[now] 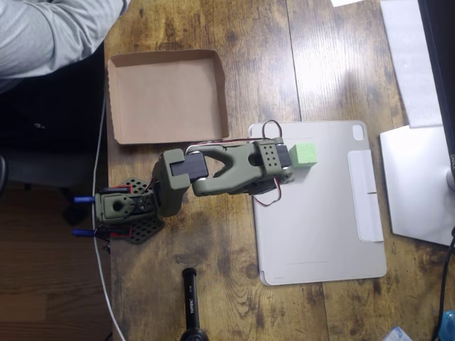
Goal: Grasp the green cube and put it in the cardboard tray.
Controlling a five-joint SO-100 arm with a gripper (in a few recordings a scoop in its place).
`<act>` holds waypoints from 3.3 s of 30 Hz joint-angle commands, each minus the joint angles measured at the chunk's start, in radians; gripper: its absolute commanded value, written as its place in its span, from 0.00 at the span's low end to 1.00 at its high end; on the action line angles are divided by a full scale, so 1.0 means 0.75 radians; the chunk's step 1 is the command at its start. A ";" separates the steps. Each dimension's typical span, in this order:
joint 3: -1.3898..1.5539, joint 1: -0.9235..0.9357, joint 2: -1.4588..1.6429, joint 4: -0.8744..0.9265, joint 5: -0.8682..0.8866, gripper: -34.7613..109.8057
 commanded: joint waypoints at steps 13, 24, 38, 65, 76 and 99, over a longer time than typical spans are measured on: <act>-0.002 0.010 0.364 0.014 0.151 0.24; -0.002 0.008 0.374 0.014 0.151 0.24; -0.393 0.112 0.059 0.016 0.110 0.24; -1.315 -0.260 -0.274 0.012 0.303 0.24; -1.446 -0.205 -0.481 -0.100 0.344 0.30; -1.364 -0.139 -0.591 -0.227 0.272 0.46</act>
